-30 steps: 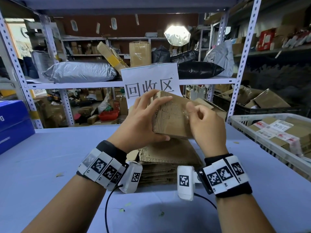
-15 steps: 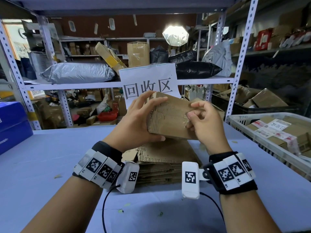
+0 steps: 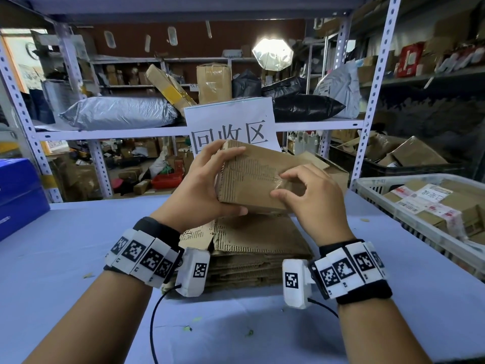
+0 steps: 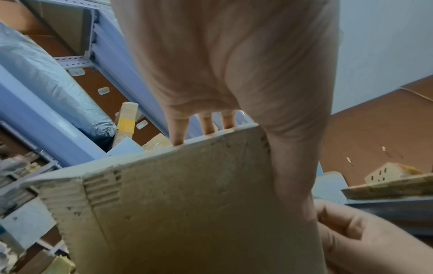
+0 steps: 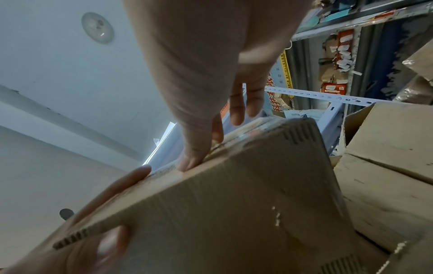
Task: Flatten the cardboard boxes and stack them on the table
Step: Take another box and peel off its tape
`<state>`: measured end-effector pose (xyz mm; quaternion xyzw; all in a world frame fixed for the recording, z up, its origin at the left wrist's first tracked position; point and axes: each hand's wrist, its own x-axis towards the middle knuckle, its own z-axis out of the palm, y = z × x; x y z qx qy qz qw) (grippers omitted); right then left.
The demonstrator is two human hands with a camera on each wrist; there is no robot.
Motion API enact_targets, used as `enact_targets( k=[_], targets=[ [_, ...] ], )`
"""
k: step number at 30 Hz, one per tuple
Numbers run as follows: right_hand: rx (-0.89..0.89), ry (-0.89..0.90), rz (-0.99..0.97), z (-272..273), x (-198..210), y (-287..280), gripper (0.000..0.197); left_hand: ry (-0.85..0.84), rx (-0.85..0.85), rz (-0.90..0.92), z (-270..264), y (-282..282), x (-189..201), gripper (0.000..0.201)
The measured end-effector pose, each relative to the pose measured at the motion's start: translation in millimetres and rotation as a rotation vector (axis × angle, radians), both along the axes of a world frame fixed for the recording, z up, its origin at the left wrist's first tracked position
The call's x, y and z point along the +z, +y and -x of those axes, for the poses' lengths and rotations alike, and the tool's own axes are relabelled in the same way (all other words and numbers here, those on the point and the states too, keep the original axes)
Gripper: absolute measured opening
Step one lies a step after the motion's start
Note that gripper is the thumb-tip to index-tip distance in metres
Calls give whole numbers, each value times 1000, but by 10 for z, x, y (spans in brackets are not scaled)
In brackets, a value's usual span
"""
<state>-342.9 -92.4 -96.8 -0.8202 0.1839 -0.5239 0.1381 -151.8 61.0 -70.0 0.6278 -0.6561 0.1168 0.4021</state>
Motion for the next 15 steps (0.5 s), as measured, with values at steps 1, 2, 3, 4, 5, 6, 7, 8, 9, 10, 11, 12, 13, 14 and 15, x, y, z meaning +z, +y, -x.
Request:
enact_targets(
  k=[1,2,3,4,5,6,7,8,9,10,11,12,13,14,15],
  targets=[
    [-12,-27,4,-15,-2,7,22,-11,7,-4,15,-4,-4,104],
    [-39,-47,17,-35,-7,10,17,-26,13,-6,28,-7,-4,104],
    [-75,-64,33,-55,-13,14,14,-41,16,-8,41,-14,-4,103],
    [-111,-73,39,-74,-20,20,12,-51,19,-8,51,-21,-3,103],
    [-132,-84,37,-91,-28,23,10,-57,20,-9,57,-27,-1,103],
    [-142,-97,16,-105,-37,14,9,-60,20,-13,59,-30,-3,102],
    [-133,-121,-17,-119,-48,-10,8,-61,17,-17,56,-31,-7,102],
    [-126,-139,-73,-120,-53,-32,9,-59,13,-20,51,-26,-11,102],
    [-113,-158,-133,-122,-62,-61,13,-55,8,-22,45,-20,-13,101],
    [-99,-175,-202,-123,-71,-82,17,-54,2,-21,41,-11,-14,100],
    [-70,-213,-275,-124,-87,-97,17,-58,-1,-19,38,-7,-14,100],
    [-37,-257,-353,-119,-104,-113,11,-67,-1,-18,35,-6,-12,100],
    [-5,-299,-420,-108,-109,-109,6,-76,1,-21,35,-9,-13,102],
    [1,-323,-456,-97,-113,-100,17,-78,4,-25,36,-14,-15,103],
    [7,-320,-460,-88,-117,-98,23,-74,4,-30,38,-20,-21,104]
  ],
)
